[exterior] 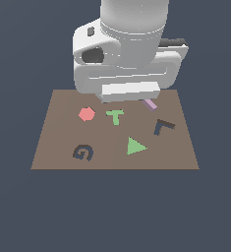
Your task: Insert a designated object into the corresponding slot on a board.
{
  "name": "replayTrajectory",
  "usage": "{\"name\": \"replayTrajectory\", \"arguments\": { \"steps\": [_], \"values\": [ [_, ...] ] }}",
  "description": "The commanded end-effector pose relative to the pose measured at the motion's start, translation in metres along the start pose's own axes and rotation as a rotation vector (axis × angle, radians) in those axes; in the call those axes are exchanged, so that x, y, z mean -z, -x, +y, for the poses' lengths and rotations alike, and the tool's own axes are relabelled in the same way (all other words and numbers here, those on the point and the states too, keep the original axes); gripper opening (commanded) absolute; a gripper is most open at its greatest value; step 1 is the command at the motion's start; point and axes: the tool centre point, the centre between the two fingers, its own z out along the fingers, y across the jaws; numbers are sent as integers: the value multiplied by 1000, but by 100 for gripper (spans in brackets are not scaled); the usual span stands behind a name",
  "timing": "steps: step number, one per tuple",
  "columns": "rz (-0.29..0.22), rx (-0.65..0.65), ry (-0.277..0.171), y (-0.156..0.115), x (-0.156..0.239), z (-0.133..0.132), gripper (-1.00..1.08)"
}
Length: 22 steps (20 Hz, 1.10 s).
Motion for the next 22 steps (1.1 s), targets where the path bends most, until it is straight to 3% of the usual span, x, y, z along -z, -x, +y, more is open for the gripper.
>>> {"name": "replayTrajectory", "arguments": {
  "steps": [1, 7, 11, 16, 22],
  "values": [
    [-5, 72, -6, 7, -15, -22, 100],
    [-18, 287, -24, 36, -59, -84, 100],
    [-25, 392, -32, 56, -80, -111, 100],
    [-30, 466, -38, 72, -95, -129, 100],
    [-32, 476, -38, 75, -99, -132, 100]
  ]
}}
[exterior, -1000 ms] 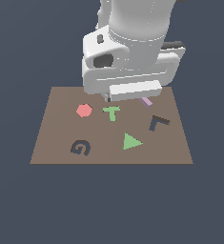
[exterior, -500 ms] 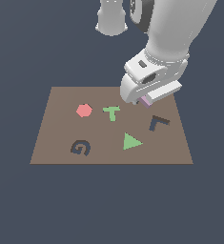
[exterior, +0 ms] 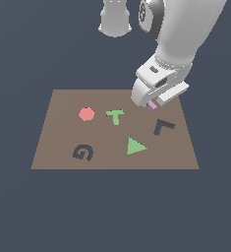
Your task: Insert a designated object into the corresponding slot on a board.
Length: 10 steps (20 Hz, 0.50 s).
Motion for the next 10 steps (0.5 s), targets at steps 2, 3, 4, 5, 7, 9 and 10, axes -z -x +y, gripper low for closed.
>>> {"name": "replayTrajectory", "arguments": {
  "steps": [2, 3, 4, 5, 7, 9, 10],
  "values": [
    [1, 0, 0, 0, -3, 0, 100],
    [1, 1, 1, 0, -5, 0, 100],
    [1, 2, 1, 0, -8, 0, 100],
    [1, 2, 1, 0, -12, 0, 100],
    [1, 4, 1, 1, -18, 0, 100],
    [1, 4, 1, 1, -20, 0, 100],
    [1, 4, 1, 1, -21, 0, 100]
  ]
}}
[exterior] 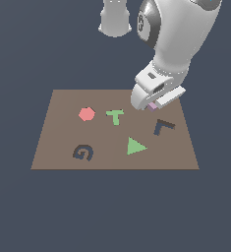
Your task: Insert a designated object into the corresponding slot on a board.
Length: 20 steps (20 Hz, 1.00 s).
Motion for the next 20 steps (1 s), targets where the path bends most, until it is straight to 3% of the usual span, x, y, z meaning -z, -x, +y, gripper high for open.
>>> {"name": "replayTrajectory", "arguments": {
  "steps": [1, 20],
  "values": [
    [1, 0, 1, 0, -2, 0, -100],
    [1, -12, 1, -2, 2, 1, -100]
  ]
}}
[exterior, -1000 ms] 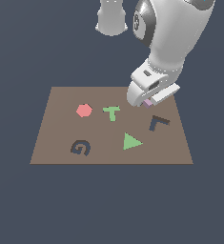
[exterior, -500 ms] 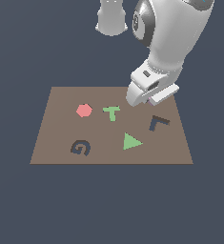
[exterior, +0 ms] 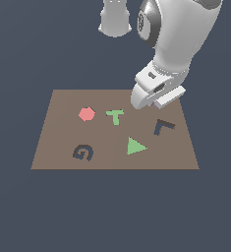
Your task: Insert a designated object into the corresponding slot on a board.
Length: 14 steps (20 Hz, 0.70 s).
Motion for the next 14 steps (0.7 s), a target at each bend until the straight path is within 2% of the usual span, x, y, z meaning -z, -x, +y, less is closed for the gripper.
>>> {"name": "replayTrajectory", "arguments": {
  "steps": [1, 8, 14],
  "values": [
    [0, -12, 0, -1, 0, 0, -100],
    [0, -103, 0, -11, 1, 0, -100],
    [1, -244, 0, -26, 2, 3, -100]
  ]
}}
